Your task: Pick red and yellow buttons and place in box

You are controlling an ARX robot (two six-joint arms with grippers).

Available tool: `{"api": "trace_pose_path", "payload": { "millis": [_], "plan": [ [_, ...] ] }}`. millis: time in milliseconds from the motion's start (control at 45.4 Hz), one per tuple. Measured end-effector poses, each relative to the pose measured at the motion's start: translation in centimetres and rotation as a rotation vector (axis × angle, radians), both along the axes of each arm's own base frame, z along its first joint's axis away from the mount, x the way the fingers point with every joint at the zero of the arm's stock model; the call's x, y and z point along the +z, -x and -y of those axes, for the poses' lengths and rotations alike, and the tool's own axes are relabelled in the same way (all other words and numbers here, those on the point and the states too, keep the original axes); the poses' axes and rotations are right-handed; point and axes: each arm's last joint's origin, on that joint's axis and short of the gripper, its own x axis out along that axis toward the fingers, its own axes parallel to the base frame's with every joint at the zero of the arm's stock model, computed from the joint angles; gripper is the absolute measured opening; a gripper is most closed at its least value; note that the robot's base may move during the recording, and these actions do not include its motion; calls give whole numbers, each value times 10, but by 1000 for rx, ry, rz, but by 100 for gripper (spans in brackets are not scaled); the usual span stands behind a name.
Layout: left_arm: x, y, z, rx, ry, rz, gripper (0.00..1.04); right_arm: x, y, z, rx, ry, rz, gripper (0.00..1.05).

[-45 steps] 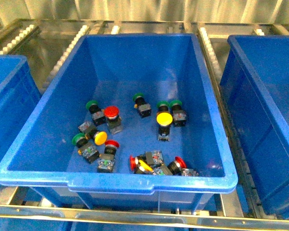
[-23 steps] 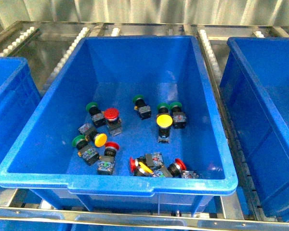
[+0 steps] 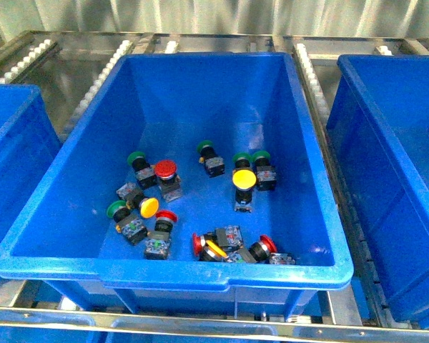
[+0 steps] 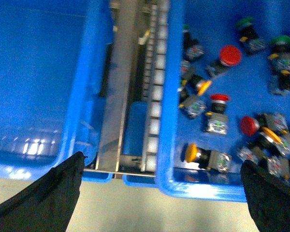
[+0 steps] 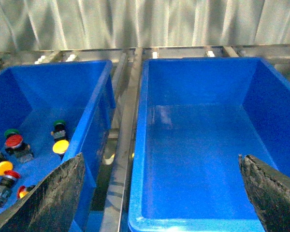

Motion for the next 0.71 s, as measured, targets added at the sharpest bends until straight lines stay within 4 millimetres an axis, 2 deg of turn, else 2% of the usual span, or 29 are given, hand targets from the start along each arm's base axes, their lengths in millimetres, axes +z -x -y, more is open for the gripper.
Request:
{"api": "trace_pose_path", "payload": {
  "millis": [220,331,441,595,705],
  "plan": [
    [5,-33,34,-223,-74,2,97,0,0,0,0,0,0,97],
    [5,-52,58,-320,-95,8,97,0,0,0,0,0,0,97],
    [-11,-71,84,-412,-130,-24,97,0,0,0,0,0,0,97],
    [-35,-88,100,-457,-165,-58,97,0,0,0,0,0,0,97],
    [-42,-102,114,-489,-172,-45,97,0,0,0,0,0,0,97]
  ]
}}
